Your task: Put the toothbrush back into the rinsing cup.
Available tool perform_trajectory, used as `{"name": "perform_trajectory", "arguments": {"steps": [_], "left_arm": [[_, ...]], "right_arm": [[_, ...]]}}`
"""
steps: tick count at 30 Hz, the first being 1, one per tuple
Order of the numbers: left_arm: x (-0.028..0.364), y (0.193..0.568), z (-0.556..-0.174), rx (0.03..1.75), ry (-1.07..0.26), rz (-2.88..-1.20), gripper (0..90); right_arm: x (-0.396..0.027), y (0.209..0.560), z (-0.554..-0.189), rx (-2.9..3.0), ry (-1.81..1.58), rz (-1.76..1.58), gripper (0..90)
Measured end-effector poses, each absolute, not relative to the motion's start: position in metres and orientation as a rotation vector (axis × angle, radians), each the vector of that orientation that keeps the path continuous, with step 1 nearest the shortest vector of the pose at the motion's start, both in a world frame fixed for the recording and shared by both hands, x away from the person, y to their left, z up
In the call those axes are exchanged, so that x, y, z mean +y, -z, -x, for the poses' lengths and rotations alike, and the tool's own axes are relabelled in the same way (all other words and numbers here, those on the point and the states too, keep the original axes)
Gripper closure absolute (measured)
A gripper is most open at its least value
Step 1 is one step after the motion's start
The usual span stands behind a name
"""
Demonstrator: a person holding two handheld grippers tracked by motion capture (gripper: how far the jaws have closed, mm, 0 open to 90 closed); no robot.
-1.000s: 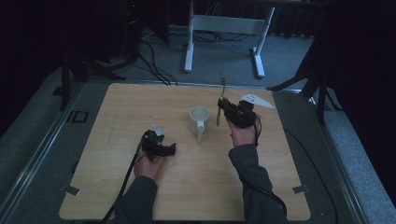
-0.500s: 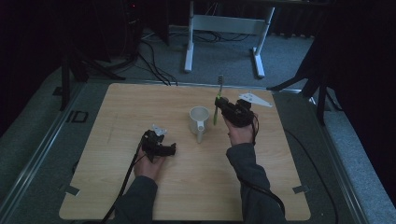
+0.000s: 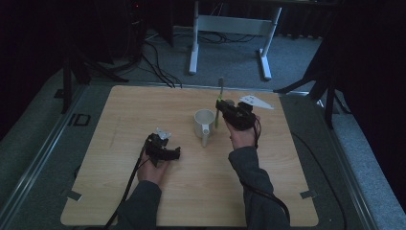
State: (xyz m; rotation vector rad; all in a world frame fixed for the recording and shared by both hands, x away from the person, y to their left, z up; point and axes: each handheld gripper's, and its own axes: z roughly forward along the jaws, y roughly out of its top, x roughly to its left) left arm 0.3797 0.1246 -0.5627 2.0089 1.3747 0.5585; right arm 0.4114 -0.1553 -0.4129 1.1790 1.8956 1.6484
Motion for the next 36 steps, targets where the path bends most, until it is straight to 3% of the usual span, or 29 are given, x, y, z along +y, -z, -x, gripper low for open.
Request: {"name": "perform_trajectory", "arguments": {"steps": [36], "left_arm": [[0.125,0.563,-0.380,1.375,-0.558,-2.009,11.5]], "right_arm": [[-0.133,0.422,-0.413,1.930,-1.675,-1.161,81.6]]}}
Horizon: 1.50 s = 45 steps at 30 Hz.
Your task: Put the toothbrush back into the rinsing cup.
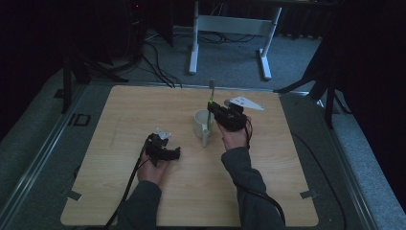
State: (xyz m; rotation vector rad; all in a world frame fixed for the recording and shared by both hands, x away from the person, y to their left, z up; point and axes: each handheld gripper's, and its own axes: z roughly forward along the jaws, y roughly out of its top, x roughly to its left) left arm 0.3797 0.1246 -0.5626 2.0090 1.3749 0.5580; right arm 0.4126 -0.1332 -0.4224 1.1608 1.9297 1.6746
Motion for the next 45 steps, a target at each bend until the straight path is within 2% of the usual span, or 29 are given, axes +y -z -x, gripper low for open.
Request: {"name": "perform_trajectory", "arguments": {"steps": [45], "left_arm": [[0.125,0.563,-0.380,1.375,-0.558,-2.008,11.5]], "right_arm": [[-0.123,0.444,-0.414,1.954,-1.650,-1.149,81.3]]}}
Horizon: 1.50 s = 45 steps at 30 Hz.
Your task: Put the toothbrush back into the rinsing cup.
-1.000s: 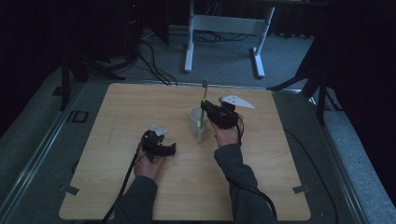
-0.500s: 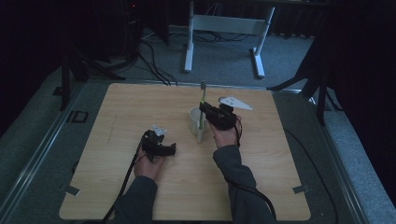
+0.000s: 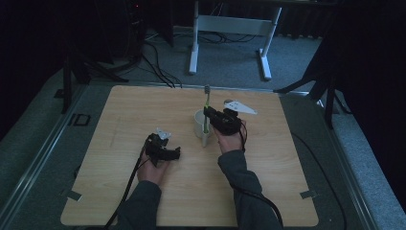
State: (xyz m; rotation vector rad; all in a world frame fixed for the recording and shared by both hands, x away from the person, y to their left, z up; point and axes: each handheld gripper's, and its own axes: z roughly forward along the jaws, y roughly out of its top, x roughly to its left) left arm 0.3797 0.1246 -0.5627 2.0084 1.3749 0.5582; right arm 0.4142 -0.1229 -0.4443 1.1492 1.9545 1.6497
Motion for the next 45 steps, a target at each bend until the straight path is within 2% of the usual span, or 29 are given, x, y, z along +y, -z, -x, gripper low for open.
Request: {"name": "perform_trajectory", "arguments": {"steps": [42,44,45], "left_arm": [[0.125,0.563,-0.380,1.376,-0.558,-2.008,11.6],[0.125,0.563,-0.380,1.376,-0.558,-2.008,11.5],[0.125,0.563,-0.380,1.376,-0.558,-2.008,11.5]], "right_arm": [[-0.127,0.457,-0.397,2.059,-1.561,-1.099,80.8],[-0.127,0.459,-0.397,2.070,-1.548,-1.098,77.3],[-0.128,0.460,-0.397,2.077,-1.553,-1.092,69.1]]}}
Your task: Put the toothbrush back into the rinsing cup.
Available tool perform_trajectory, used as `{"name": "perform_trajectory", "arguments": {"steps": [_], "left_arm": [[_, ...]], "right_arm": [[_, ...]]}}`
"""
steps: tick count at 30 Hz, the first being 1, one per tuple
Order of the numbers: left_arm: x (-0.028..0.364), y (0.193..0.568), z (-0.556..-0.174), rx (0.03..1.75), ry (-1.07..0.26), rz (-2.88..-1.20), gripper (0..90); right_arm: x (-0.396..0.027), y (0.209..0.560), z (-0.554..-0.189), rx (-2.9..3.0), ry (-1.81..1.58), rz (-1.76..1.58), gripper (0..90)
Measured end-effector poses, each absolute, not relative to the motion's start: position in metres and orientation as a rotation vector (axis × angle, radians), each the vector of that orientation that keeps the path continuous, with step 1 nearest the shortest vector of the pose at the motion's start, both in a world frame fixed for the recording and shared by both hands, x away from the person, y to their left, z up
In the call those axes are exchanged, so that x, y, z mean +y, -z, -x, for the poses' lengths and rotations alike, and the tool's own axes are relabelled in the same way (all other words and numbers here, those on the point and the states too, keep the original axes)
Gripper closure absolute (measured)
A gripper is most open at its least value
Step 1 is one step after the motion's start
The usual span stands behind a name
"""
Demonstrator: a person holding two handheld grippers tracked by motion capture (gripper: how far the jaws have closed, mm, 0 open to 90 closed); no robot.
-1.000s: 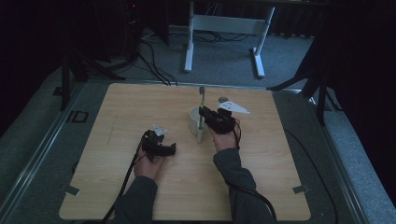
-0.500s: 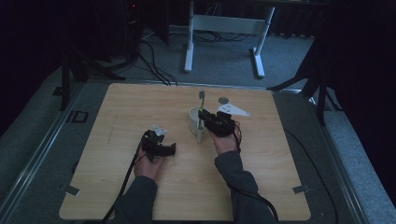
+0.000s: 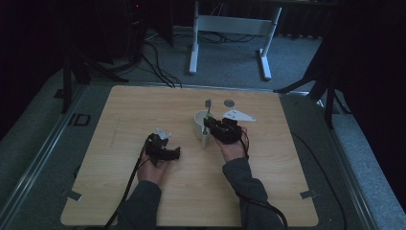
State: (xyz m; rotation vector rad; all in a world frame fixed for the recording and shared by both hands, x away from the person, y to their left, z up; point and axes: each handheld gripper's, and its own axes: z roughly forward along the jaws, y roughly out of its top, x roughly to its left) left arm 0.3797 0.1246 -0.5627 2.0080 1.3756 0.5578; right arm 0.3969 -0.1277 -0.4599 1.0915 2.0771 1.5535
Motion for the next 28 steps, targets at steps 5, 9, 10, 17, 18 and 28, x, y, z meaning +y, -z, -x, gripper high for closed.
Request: {"name": "perform_trajectory", "arguments": {"steps": [5,9,10,17,18,28], "left_arm": [[0.125,0.563,-0.380,1.374,-0.559,-2.008,11.5],[0.124,0.563,-0.380,1.375,-0.559,-2.006,11.5],[0.124,0.563,-0.380,1.375,-0.559,-2.007,11.5],[0.125,0.563,-0.380,1.374,-0.559,-2.010,11.5],[0.125,0.563,-0.380,1.374,-0.559,-2.010,11.5],[0.125,0.563,-0.380,1.374,-0.559,-2.010,11.5]], "right_arm": [[-0.126,0.466,-0.394,2.126,-1.478,-1.059,44.6],[-0.126,0.468,-0.390,2.137,-1.463,-1.033,36.2],[-0.126,0.468,-0.389,2.138,-1.455,-1.027,35.2],[-0.128,0.470,-0.385,2.158,-1.440,-1.004,32.0],[-0.129,0.471,-0.384,2.158,-1.439,-1.006,32.0],[-0.147,0.477,-0.377,2.192,-1.403,-1.009,34.9]]}}
